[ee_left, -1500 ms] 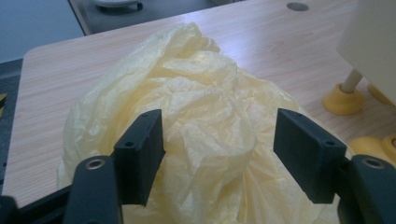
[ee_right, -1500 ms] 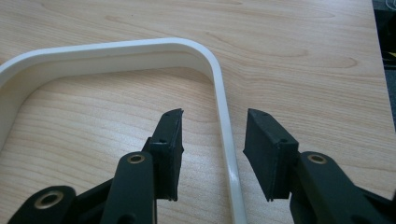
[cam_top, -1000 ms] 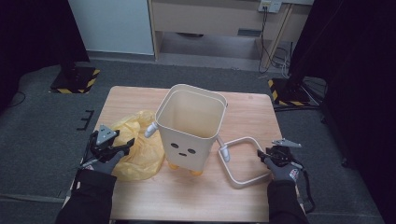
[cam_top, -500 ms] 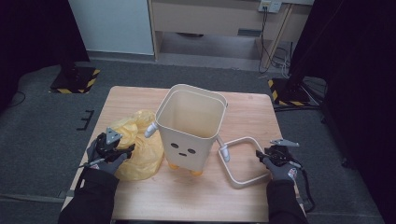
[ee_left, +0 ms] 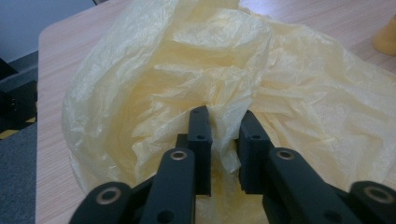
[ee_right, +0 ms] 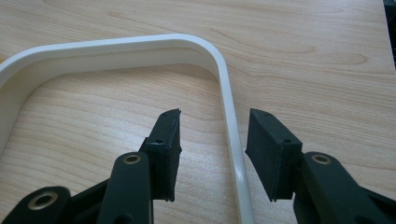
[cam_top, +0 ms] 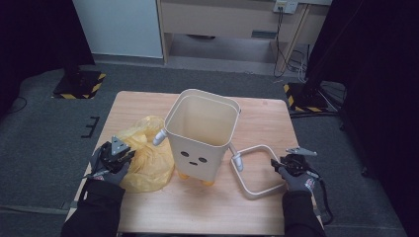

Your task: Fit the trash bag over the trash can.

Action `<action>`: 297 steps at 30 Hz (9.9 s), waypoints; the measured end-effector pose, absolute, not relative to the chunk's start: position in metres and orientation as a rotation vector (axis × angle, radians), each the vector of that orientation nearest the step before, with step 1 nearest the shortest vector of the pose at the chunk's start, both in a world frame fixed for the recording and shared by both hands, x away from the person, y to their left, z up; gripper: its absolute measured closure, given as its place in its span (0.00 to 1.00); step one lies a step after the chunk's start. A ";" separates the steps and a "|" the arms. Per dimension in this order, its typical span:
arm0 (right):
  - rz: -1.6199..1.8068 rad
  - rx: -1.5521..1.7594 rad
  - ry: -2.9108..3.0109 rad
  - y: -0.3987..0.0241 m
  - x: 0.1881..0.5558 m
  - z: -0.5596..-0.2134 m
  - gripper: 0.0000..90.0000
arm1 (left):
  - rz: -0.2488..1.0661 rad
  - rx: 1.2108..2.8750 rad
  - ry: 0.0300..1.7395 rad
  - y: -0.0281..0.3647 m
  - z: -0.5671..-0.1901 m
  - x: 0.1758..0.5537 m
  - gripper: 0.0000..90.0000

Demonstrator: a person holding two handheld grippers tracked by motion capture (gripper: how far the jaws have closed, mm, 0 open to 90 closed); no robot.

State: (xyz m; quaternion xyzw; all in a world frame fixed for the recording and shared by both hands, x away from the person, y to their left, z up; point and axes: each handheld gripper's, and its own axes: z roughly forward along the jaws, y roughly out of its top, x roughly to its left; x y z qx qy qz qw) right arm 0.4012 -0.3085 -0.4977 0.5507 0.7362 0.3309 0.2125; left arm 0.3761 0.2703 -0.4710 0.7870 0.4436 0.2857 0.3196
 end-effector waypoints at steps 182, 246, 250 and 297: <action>1.421 1.088 1.531 -0.248 0.392 -0.326 0.55 | 0.727 1.484 0.725 0.193 -0.288 0.338 0.50; 1.708 0.732 1.738 -0.160 0.385 -0.262 0.58 | 0.660 1.489 0.741 0.203 -0.314 0.326 0.50; 1.692 0.686 1.872 -0.149 0.386 -0.274 0.61 | 0.655 1.482 0.742 0.205 -0.314 0.326 0.50; 1.732 0.661 2.050 -0.128 0.384 -0.276 0.60 | 0.639 1.491 0.765 0.201 -0.320 0.330 0.47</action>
